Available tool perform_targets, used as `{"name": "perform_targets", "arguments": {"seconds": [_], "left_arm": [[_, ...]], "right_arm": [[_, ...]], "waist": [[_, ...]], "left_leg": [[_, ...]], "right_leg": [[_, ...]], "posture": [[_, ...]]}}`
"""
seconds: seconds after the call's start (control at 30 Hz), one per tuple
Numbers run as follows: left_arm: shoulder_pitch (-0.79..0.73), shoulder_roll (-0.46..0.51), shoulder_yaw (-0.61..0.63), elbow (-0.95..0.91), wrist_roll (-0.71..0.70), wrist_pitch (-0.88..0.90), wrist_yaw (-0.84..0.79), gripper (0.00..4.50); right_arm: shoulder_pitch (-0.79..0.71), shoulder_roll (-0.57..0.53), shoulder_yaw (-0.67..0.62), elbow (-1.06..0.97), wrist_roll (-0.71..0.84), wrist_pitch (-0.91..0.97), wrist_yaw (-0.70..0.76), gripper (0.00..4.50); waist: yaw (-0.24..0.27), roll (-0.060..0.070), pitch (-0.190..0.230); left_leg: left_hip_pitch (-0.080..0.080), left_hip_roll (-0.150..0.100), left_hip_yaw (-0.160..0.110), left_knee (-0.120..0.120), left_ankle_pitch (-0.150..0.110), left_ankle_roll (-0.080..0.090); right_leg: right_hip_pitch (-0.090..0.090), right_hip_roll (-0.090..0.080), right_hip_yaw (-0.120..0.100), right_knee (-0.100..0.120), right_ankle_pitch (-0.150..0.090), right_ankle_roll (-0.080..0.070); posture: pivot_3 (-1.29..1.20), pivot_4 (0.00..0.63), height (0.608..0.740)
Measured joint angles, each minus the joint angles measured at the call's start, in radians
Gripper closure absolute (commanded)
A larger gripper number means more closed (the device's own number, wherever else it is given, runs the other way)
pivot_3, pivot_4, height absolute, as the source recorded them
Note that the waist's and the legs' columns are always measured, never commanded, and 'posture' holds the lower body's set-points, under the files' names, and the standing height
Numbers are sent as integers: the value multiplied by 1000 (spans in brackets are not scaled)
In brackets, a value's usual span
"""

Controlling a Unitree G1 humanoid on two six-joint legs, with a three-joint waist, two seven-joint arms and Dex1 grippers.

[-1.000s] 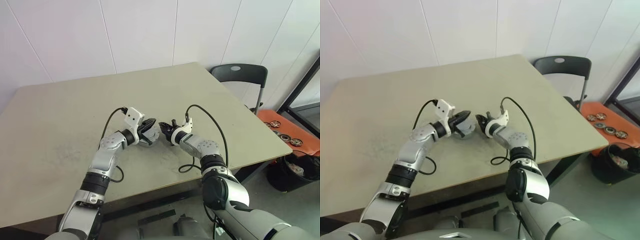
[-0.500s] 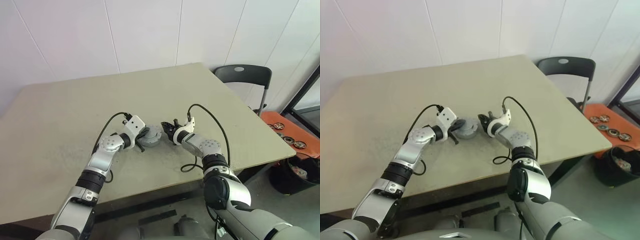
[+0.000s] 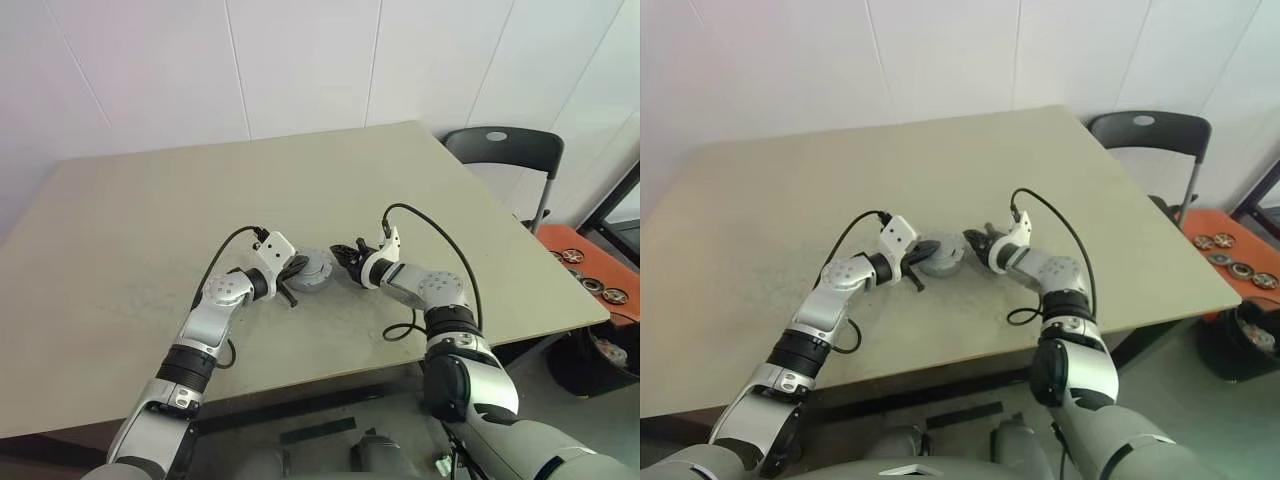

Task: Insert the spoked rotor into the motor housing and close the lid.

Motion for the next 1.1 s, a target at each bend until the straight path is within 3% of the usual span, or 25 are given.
{"name": "perform_targets", "arguments": {"seconds": [0.33,0.47,0.7,1.1], "left_arm": [[2,23,9,3,-4,1,-17,4500],[3,25,12,3,-3,-1,-17,4500],[4,26,15,6,1,-5,-15,4500],[6,37,12,6,12,-4,-16,4500]], "right_arm": [[28,-90,-3,-82,6,248,-10,3254],[58,-56,-13,-148,25,325,-12,2402],[80,10,-19,-252,32,359,-16,25],[94,95,-30,-275,15,289,-74,25]], "waist": [[16,0,0],[16,0,0],[3,0,0],[-22,-2,-2]], "left_leg": [[0,0,1,0,0,0],[0,0,1,0,0,0],[2,1,1,0,0,0],[5,2,1,1,0,0]], "right_leg": [[0,1,0,0,0,0],[-1,1,0,1,0,0],[0,3,0,2,0,0],[1,4,0,5,1,-2]], "posture": [[0,0,740],[0,0,740],[0,0,740],[0,0,740]]}}
